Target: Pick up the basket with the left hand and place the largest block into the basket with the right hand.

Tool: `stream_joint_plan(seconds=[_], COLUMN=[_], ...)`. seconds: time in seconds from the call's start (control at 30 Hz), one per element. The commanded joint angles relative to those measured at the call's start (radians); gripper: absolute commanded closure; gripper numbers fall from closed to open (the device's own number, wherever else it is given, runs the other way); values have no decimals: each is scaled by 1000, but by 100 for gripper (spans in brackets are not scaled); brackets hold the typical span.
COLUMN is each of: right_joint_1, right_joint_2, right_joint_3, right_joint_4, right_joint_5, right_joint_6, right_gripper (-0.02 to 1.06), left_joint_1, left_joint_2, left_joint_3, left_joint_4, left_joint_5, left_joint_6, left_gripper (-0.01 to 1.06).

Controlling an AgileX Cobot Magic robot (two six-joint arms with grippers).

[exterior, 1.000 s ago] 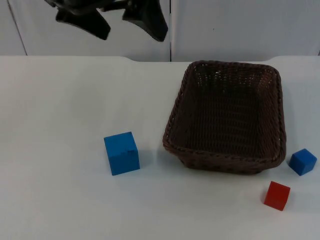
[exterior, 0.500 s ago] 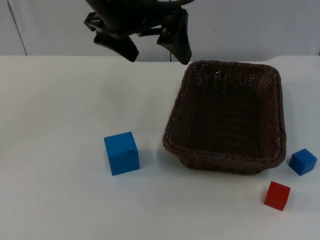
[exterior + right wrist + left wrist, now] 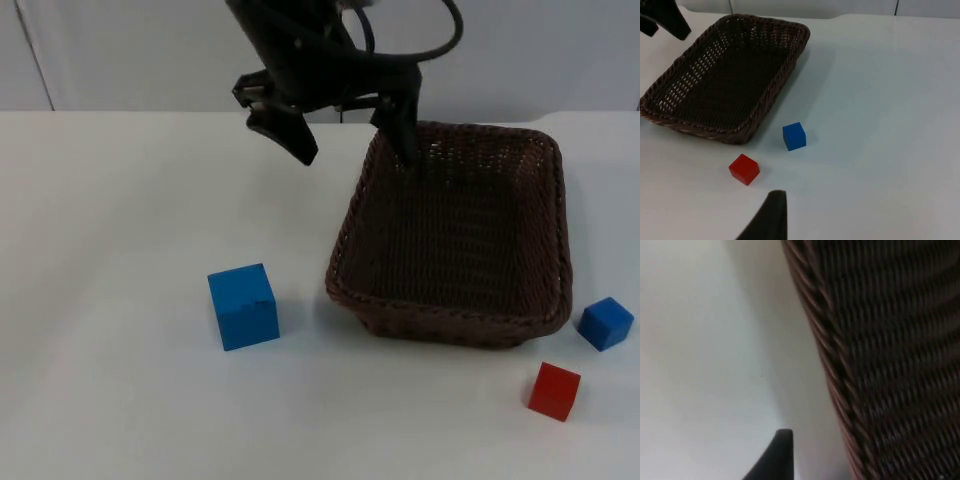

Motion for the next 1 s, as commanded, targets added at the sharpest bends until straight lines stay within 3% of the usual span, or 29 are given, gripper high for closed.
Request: stream_joint_plan(seconds=[0.0, 0.43, 0.77, 0.97], right_joint_1=[-6, -6, -6, -6], right_joint_2=[-4, -4, -4, -4], right_joint_3=[3, 3, 3, 3], right_joint_4=[0, 0, 0, 0], right_joint_5=[-5, -5, -5, -5], right_joint_6=[-1, -1, -1, -1], right_gripper=[-1, -1, -1, -1], left_joint_1=[-8, -8, -8, -8], left_joint_2=[29, 160, 181, 198], left_joint_3=[-38, -98, -98, -98], left_joint_4=[16, 13, 12, 6], left_joint_5=[14, -1, -60, -46], left_joint_6=[-26, -56, -77, -77], left_gripper=[5, 5, 6, 6])
